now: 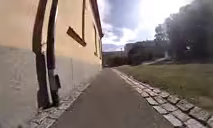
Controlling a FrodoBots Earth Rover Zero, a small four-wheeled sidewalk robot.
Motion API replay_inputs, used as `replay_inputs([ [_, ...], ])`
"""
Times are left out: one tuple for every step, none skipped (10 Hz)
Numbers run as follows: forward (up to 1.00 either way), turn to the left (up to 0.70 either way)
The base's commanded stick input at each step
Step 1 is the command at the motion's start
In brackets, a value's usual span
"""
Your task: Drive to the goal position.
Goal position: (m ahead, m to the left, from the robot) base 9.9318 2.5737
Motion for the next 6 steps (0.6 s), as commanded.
replay_inputs([
  [0.7,0.0],
  [0.7,0.0],
  [0.7,0.0],
  [0.7,0.0],
  [0.7,0.0],
  [0.7,0.0],
])
